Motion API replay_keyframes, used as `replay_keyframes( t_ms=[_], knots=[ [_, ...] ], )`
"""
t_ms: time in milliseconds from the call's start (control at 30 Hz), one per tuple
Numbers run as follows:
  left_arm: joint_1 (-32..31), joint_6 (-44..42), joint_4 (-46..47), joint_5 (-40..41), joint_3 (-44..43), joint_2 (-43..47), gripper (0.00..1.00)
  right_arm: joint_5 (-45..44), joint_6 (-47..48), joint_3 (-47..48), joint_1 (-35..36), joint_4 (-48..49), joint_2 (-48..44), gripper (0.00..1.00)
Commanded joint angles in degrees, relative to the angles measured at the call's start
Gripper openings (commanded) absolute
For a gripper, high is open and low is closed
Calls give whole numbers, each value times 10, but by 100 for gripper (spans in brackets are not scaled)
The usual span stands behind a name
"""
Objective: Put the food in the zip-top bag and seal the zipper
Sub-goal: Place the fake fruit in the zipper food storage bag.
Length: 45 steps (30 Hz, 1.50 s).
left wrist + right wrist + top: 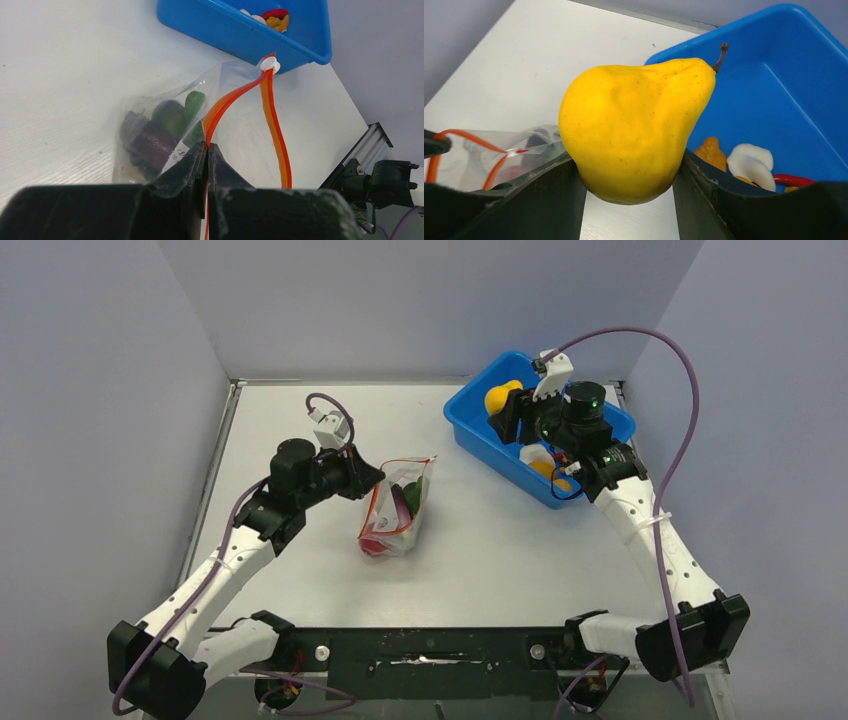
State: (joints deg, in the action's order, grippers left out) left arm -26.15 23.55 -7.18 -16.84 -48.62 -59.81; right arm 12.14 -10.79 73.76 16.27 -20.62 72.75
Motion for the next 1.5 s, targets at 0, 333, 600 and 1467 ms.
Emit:
replay_keyframes(
  t_ms=[0, 333, 600, 1467],
  knots=[
    [2, 30, -10, -12, -47, -4, 0, 31, -44, -5, 39, 21, -45, 26],
    [2, 42, -13, -14, -58, -6, 0, 13, -97, -38, 192, 34, -67, 27],
    [2, 48, -9, -13, -55, -4, 0, -27, -126, -52, 297, 64, -42, 29],
    [2, 51, -1, -14, -42, 13, 0, -132, -107, -10, 376, -8, 54, 40]
  ],
)
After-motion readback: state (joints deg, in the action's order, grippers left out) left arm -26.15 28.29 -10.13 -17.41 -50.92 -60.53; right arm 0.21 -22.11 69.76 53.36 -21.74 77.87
